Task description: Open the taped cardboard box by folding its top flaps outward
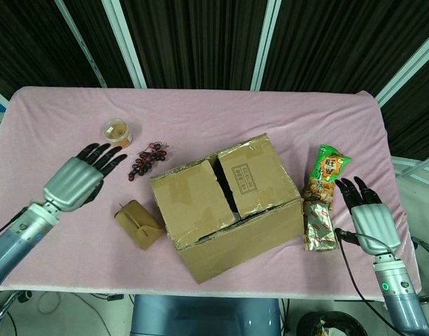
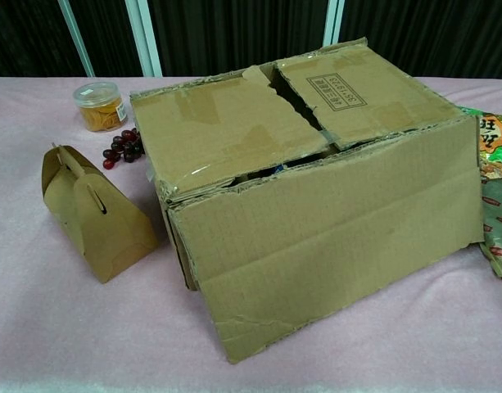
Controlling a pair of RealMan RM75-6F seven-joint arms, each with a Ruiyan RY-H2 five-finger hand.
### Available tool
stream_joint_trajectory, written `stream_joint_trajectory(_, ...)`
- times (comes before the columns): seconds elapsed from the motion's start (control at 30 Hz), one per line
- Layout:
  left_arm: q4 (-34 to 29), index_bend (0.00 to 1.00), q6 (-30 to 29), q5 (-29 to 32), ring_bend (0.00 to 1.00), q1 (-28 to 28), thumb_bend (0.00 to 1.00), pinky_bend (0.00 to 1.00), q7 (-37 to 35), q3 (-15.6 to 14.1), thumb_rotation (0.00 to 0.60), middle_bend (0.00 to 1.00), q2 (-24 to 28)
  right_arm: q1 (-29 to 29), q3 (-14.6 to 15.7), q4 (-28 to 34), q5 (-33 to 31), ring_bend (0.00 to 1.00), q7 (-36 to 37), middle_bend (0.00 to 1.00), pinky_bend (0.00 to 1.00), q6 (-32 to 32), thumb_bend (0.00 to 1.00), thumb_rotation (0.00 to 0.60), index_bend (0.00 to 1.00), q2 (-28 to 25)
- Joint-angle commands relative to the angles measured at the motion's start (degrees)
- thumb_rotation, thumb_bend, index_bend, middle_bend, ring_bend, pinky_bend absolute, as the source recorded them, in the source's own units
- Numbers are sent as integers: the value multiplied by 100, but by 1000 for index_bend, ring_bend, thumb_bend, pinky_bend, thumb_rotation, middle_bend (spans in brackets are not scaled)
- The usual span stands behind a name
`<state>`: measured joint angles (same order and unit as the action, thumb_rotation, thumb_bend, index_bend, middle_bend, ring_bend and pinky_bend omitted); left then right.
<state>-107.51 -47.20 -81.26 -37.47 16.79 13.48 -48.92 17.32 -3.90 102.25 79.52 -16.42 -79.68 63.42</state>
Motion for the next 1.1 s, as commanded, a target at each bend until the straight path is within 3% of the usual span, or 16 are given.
stream_joint_trajectory(0.03,88,71,859,491,29,-911,770,160,329,313,600,90,-299,-1,-32,-179,28,0,131,118,224,65,220,600,69,97)
stream_joint_trajectory(0.3,534,96,1716,1277,64,-2163,794,184,820,322,600,144,-1138,-42,-167,-492,102,0,392,118,224,-29,220,600,69,163)
stream_joint_trajectory(0.63,968,98,2072,2395,65,-3275,841,184,1443,-151,600,152,-1867,-102,-290,-791,303,0,479,118,223,-294,220,600,69,335)
stream_joint_trajectory(0.83,1342,120,2025,3233,102,-4050,930,217,1716,-492,600,175,-2357,-120,-320,-808,308,0,534,118,223,-270,220,600,69,338)
stream_joint_trajectory(1.1,1473,194,1676,3730,206,-4581,1000,339,1949,-869,600,281,-2669,-146,-400,-787,245,0,663,118,223,-246,220,600,69,300)
